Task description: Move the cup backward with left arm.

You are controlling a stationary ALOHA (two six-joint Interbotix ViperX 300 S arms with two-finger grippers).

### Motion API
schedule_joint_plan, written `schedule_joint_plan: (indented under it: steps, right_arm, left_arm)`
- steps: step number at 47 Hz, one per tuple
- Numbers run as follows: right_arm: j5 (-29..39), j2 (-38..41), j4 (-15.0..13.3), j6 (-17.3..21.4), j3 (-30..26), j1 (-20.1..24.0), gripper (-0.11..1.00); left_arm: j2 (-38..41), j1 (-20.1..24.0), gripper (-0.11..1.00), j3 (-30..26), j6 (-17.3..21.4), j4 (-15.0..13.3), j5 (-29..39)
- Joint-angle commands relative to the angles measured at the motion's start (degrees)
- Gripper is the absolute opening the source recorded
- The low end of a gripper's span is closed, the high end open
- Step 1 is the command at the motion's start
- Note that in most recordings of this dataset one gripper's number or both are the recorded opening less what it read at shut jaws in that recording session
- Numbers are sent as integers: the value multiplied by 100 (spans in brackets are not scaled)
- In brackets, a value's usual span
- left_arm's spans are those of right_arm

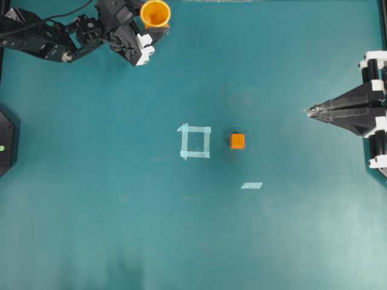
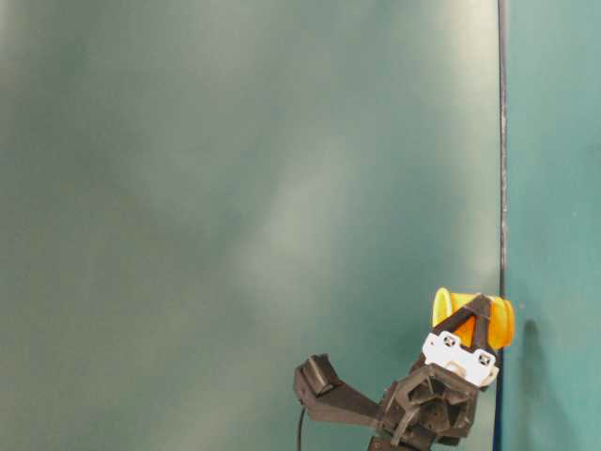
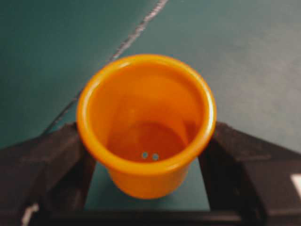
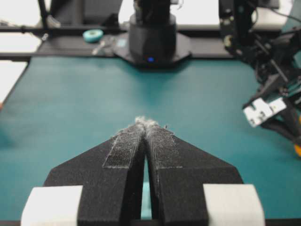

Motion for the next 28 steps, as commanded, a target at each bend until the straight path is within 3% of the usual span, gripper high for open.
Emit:
schedule_joint_plan:
  steps: [1, 28]
  right_arm:
    - [-26, 26, 9, 0, -202, 9, 0]
    - [-26, 26, 9, 0, -202, 0, 0]
  left_arm:
    - [-79, 70, 63, -114, 9, 18, -26]
    - [-70, 158, 63, -105, 9, 18, -26]
